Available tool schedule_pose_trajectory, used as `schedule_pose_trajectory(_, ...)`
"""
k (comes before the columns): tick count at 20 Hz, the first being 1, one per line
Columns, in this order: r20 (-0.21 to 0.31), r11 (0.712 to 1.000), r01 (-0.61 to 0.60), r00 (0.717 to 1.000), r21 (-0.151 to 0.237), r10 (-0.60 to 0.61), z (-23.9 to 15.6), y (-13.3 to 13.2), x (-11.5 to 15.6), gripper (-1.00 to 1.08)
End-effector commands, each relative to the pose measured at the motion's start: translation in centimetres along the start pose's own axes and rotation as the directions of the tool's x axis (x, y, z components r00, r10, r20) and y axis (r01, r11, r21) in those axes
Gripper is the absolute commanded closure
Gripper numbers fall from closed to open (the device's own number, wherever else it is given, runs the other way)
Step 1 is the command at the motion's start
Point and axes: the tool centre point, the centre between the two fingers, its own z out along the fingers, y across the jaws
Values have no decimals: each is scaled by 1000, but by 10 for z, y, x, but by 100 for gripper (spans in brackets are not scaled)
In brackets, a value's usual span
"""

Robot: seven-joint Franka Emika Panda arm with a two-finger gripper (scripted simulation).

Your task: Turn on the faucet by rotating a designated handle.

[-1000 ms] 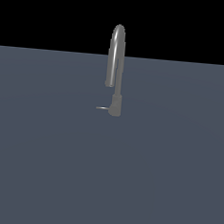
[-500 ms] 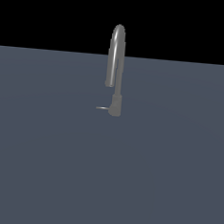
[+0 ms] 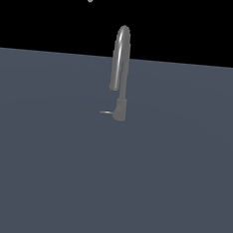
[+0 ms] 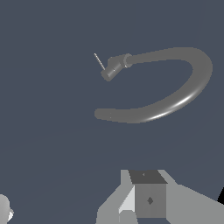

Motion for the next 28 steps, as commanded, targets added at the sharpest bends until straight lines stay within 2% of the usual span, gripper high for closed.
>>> schedule_pose_trajectory(1, 2, 996, 61, 998, -58, -61, 7, -5, 12, 108)
schedule_pose_trajectory(7, 20, 966, 186, 982, -178, -186, 23, -15, 34, 108)
schedule_pose_trajectory(13, 48, 914, 293, 956, -280, -291, 39, -25, 54, 108)
schedule_pose_trajectory(20, 90, 836, 396, 915, -381, -393, 57, -36, 73, 108)
schedule_pose_trajectory(28, 146, 727, 494, 860, -477, -489, 78, -47, 92, 108)
